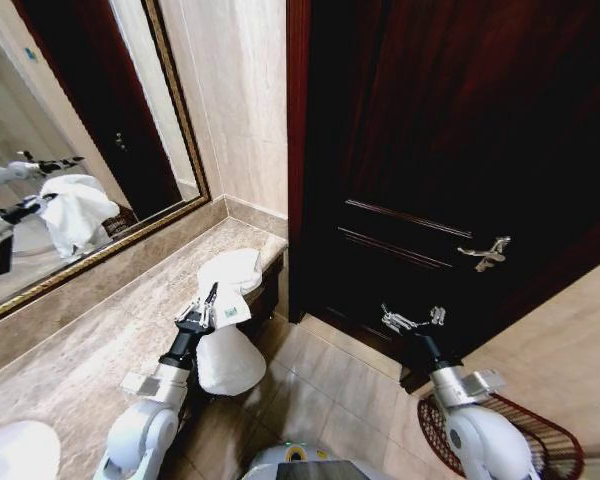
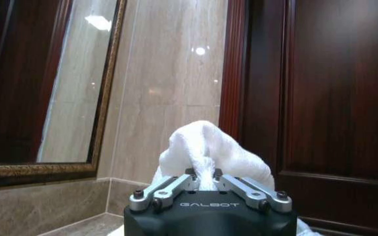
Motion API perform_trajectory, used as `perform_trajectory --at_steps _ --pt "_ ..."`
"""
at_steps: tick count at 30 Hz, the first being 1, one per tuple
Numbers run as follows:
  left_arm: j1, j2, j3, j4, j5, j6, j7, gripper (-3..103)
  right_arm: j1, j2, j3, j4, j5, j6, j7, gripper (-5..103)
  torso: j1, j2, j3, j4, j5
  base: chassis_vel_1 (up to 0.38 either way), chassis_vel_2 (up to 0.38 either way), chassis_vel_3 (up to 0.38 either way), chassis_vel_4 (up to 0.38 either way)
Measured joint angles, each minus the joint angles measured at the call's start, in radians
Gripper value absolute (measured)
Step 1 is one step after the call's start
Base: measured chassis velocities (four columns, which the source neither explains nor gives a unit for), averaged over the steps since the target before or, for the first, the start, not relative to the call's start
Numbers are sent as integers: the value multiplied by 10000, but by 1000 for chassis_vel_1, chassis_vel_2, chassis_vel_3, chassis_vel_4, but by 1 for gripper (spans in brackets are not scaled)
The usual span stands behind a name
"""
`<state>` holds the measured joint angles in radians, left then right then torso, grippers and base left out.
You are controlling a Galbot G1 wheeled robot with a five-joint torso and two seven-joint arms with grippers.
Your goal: Discard the used towel into the hamper.
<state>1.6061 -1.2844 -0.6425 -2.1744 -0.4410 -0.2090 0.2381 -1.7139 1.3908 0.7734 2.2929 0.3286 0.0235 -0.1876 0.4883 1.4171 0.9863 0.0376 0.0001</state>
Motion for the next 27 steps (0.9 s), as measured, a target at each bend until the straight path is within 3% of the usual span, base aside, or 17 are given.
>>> perform_trajectory --at_steps 27 --pt "-54 7 18 111 37 -170 82 5 -47 -19 -35 9 -57 -6 -76 100 -1 1 0 1 -1 36 -30 -38 31"
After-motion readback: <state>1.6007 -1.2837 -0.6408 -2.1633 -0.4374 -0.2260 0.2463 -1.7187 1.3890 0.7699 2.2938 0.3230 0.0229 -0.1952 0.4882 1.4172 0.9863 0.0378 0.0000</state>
